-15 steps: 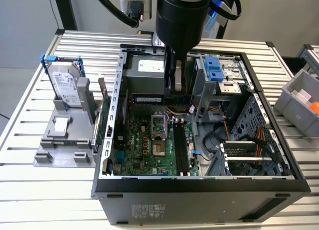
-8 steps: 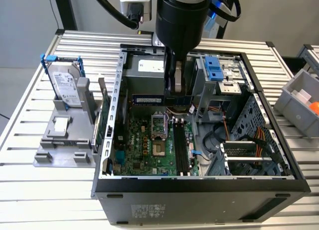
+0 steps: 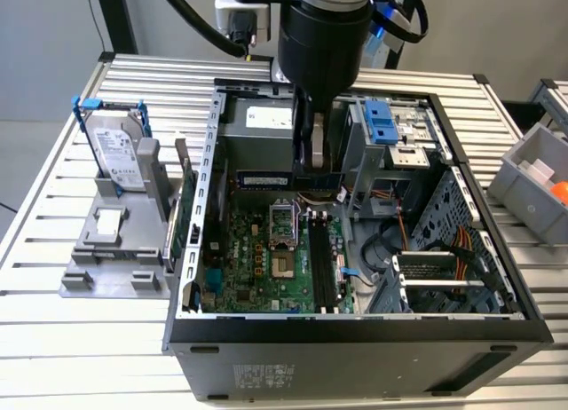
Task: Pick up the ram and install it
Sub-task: 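Pick up the ram and move it above insertion slot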
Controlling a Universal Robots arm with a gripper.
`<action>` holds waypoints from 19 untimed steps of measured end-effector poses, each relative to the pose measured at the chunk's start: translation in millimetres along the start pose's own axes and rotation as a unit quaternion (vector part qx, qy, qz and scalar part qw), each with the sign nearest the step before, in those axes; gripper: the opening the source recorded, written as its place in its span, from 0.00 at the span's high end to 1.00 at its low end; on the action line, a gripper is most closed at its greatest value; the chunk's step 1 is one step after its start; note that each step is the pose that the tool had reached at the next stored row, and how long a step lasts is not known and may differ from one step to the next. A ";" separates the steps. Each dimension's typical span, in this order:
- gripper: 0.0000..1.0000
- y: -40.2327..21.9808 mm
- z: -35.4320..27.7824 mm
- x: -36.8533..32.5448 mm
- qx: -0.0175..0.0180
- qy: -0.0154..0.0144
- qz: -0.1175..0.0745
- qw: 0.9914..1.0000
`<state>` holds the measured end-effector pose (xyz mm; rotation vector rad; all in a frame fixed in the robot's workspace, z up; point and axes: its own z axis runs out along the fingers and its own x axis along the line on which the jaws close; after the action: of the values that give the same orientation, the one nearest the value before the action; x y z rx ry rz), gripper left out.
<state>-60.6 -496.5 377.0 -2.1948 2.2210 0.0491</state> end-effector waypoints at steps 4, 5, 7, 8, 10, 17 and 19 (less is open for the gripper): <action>1.00 -7.0 2.8 -0.9 0.000 0.000 0.001 1.000; 1.00 -9.1 3.5 -1.3 0.000 0.000 0.001 1.000; 1.00 -12.9 4.5 -2.0 0.000 0.000 0.001 1.000; 1.00 -14.5 4.8 -2.3 0.000 0.000 0.002 1.000; 1.00 -17.3 5.5 -2.9 0.000 0.000 0.002 1.000; 1.00 -26.1 7.5 -4.8 0.000 0.000 0.003 1.000; 1.00 -28.1 8.1 -5.1 0.000 0.000 0.004 1.000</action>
<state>-32.5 -491.5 368.8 -2.1864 2.2288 0.0492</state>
